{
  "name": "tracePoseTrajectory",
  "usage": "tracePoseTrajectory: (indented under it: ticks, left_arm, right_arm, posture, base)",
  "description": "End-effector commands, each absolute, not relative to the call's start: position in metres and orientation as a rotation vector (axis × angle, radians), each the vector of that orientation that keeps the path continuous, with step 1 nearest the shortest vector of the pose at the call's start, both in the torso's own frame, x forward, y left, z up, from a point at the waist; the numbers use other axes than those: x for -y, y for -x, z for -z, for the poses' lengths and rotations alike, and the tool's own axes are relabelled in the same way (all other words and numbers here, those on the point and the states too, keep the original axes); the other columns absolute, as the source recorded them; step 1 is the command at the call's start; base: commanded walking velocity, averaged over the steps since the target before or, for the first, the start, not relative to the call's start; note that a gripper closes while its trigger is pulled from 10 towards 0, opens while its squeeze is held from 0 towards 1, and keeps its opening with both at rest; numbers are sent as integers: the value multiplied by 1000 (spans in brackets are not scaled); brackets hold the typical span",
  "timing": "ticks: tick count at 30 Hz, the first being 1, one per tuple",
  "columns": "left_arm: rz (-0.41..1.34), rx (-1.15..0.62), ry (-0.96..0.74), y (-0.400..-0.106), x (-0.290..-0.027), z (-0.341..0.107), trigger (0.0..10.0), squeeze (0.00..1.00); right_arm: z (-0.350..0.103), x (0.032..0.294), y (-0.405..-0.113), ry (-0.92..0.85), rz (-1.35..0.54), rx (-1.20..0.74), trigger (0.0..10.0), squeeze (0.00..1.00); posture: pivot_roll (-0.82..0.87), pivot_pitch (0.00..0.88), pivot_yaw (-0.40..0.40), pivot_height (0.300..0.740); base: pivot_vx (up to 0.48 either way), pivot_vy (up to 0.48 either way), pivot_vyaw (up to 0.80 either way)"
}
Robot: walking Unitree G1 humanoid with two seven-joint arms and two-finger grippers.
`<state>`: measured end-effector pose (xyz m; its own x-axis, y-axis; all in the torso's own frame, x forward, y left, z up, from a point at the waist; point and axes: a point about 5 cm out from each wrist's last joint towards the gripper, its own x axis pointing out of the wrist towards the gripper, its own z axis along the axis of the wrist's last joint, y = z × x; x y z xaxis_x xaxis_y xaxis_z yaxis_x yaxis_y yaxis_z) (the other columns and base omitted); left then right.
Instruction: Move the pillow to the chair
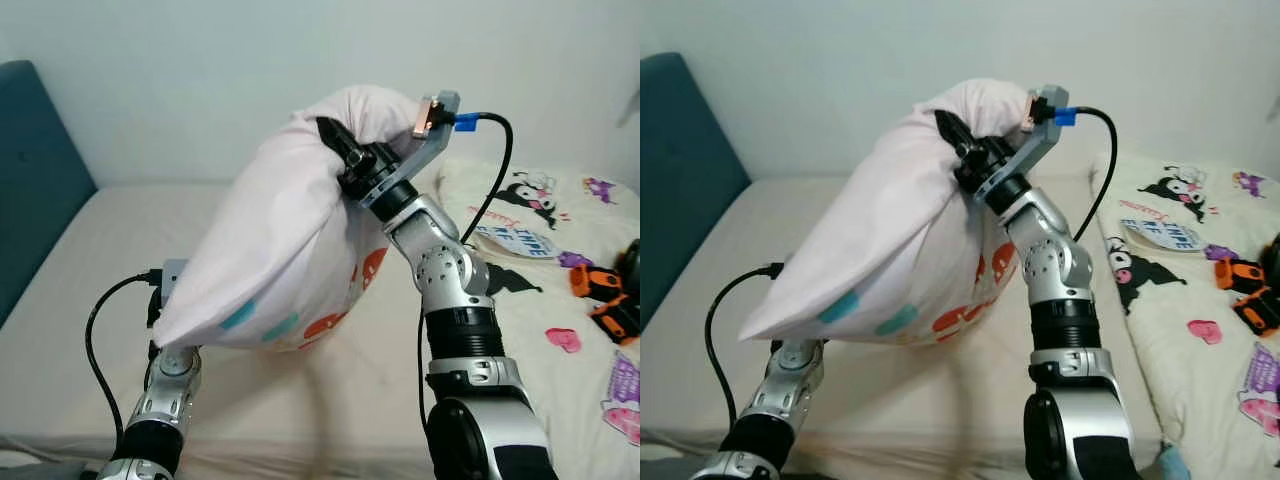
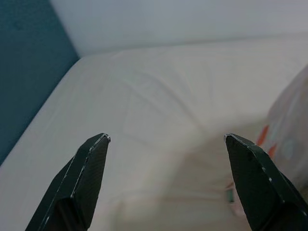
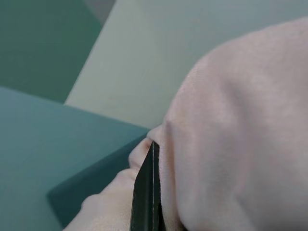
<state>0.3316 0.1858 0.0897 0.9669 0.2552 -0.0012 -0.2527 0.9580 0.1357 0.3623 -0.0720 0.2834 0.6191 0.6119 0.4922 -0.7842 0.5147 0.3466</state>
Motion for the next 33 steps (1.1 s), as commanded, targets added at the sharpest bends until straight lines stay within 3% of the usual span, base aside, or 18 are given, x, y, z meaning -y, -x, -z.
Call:
tracePoseTrajectory:
  ticks: [1,7,12,24,33]
  left_arm:
    - [-252,-39,-141,-327,-186,-82,10000,0]
    - [-245,-41,-138,-325,-184,-81,10000,0]
    - [-244,-46,-135,-325,-183,-80,10000,0]
    - [-243,-51,-134,-325,-183,-79,10000,0]
    - [-247,-45,-129,-326,-183,-81,10000,0]
  right_arm:
    - [-300,59,-352,-561,-945,390,0,0]
    - [-300,60,-351,-579,-942,395,0,0]
    - [-299,67,-356,-615,-868,385,0,0]
    - [-296,79,-365,-601,-768,355,0,0]
    - [-321,89,-363,-601,-743,431,0,0]
  posture:
    - [-73,0,0,740]
    - [-73,0,1,740]
    - [-74,0,0,740]
    - [-77,0,-1,740]
    - [-79,0,-3,740]
  base:
    - [0,0,800]
    - [0,0,800]
    - [0,0,0]
    - [0,0,-800]
    - [0,0,-800]
